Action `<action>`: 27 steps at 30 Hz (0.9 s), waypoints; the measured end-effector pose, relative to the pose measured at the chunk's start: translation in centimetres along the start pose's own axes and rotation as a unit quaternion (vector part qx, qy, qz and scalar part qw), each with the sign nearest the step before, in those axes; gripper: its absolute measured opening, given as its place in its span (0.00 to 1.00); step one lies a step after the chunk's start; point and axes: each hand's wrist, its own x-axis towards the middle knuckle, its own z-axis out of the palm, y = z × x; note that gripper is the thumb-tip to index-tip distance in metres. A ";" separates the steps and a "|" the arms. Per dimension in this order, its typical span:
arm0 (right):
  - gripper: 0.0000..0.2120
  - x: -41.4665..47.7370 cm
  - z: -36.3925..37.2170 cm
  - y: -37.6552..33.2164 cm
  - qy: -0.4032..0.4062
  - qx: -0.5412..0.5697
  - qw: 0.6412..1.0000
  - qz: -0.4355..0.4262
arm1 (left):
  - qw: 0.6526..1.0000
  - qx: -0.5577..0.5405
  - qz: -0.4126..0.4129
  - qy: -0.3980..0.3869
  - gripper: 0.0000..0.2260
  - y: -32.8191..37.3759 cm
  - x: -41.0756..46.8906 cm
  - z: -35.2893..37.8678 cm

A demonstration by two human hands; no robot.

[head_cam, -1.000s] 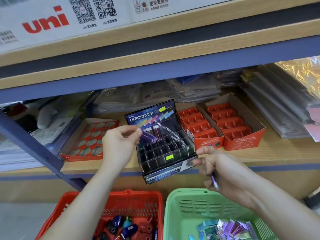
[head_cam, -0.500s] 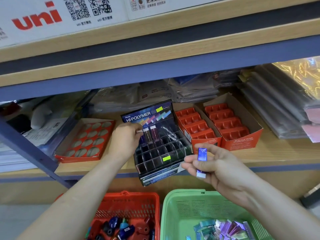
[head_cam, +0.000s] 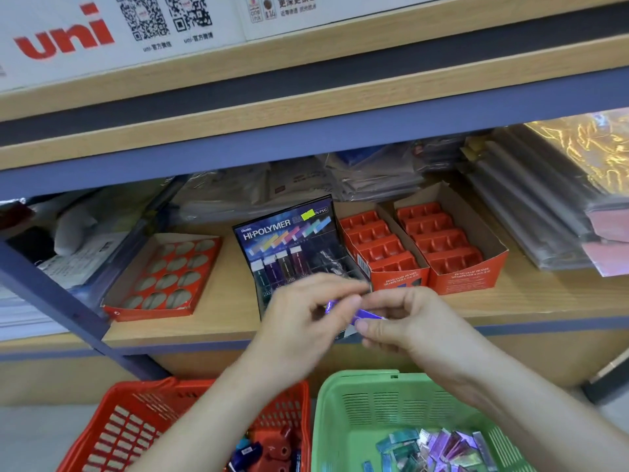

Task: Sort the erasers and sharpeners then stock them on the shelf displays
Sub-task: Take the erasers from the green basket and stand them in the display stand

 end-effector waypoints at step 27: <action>0.28 1.0 -0.6 3.9 0.013 -0.628 0.765 -0.143 | 0.960 0.131 -0.181 0.168 0.04 -6.8 3.4 -6.5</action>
